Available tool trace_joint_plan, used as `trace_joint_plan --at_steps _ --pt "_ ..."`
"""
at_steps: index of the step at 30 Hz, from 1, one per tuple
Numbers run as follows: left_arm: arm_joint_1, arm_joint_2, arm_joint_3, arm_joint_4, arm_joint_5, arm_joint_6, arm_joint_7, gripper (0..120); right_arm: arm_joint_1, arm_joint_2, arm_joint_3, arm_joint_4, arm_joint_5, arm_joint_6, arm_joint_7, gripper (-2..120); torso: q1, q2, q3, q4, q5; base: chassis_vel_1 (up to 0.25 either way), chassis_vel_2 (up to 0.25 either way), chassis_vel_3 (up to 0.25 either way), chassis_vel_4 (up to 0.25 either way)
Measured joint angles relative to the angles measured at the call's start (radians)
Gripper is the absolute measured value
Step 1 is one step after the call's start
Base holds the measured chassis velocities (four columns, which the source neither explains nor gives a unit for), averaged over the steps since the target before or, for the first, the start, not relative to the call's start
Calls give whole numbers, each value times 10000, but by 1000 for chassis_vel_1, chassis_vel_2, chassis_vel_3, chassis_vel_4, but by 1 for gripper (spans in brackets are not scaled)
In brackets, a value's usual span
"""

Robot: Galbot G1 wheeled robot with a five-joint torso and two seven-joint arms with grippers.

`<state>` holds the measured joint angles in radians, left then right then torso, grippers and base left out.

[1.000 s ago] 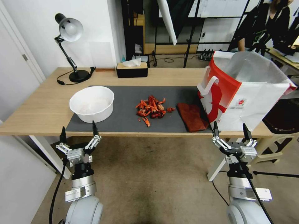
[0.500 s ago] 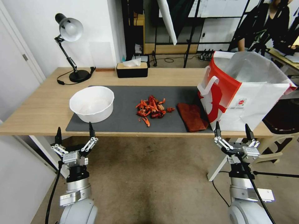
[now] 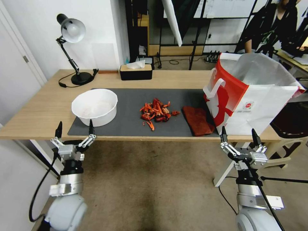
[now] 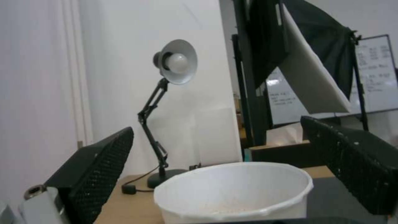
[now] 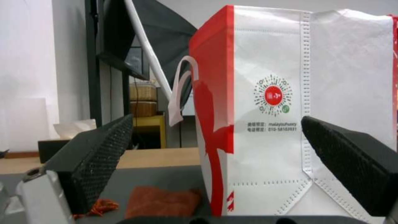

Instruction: Sweep shrimp from table into container with towel, then put container into takeout bag.

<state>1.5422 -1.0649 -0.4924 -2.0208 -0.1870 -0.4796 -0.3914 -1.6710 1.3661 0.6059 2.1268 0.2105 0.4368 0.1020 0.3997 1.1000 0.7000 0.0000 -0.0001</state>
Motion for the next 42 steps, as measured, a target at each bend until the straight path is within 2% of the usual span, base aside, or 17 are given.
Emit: trace_joint_plan --at_steps 2,3,4,8,9,11,12,14,15,18,19,22,28,31,36,39,42 --pt "-208 875 36 -26 -538 369 19 100 4 0 -4 31 48 -2 -20 100 -1 0 0 0 -1 0 0 0 0" --pt "-282 1121 42 -26 -730 460 32 100 -1 0 -5 32 52 -3 -31 100 0 0 0 0 0 0 0 0 0" --pt "-282 1121 42 -26 -730 460 32 100 -1 0 -5 32 52 -3 -31 100 0 0 0 0 0 0 0 0 0" --pt "-762 2248 111 235 -1879 770 232 100 -30 30 -37 32 52 -4 -77 100 2 -1 0 0 1 0 0 0 0" --pt "-762 2248 111 235 -1879 770 232 100 -30 30 -37 32 52 -4 -77 100 2 -1 0 0 1 0 0 0 0" --pt "-1027 2707 203 484 -2492 886 379 100 -18 69 -62 24 34 -4 -92 100 2 0 1 -1 -3 0 0 0 0" --pt "-1027 2707 203 484 -2492 886 379 100 -18 69 -62 24 34 -4 -92 100 2 0 1 -1 -3 0 0 0 0" --pt "-1298 3209 305 778 -2933 976 596 100 23 123 -96 -4 -9 -7 -98 100 3 -1 0 0 -2 0 0 0 0" --pt "-1298 3209 305 778 -2933 976 596 100 23 123 -96 -4 -9 -7 -98 100 3 -1 0 0 -2 0 0 0 0" --pt "-1508 3869 398 1209 -3140 965 834 100 29 185 -126 -30 -52 -2 -110 100 3 0 1 1 -3 0 0 0 0" --pt "-1508 3869 398 1209 -3140 965 834 100 29 185 -126 -30 -52 -2 -110 100 3 0 1 1 -3 0 0 0 0" --pt "-1811 4452 537 1716 -3286 874 1026 100 4 252 -135 -80 -64 66 -129 100 3 0 0 2 0 0 0 0 0" --pt "-2399 4852 809 2467 -3207 622 1458 100 44 300 -136 -154 -61 105 -137 100 4 -1 0 -2 -2 0 0 0 0" --pt "-2621 5222 843 2857 -3104 383 2089 100 112 308 -136 -158 -35 104 -137 100 3 0 -1 0 -1 0 0 0 0" --pt "-2709 5628 748 3087 -2971 156 2691 100 159 310 -147 -177 -15 99 -137 100 3 0 0 0 -2 0 0 0 0" --pt "-2867 6239 566 3455 -2701 -169 3348 100 228 314 -171 -229 66 91 -132 100 3 0 0 0 1 0 0 0 0" --pt "-2980 6479 561 3691 -2603 -294 3701 100 277 295 -175 -253 134 80 -131 100 4 0 0 0 0 0 0 0 0"
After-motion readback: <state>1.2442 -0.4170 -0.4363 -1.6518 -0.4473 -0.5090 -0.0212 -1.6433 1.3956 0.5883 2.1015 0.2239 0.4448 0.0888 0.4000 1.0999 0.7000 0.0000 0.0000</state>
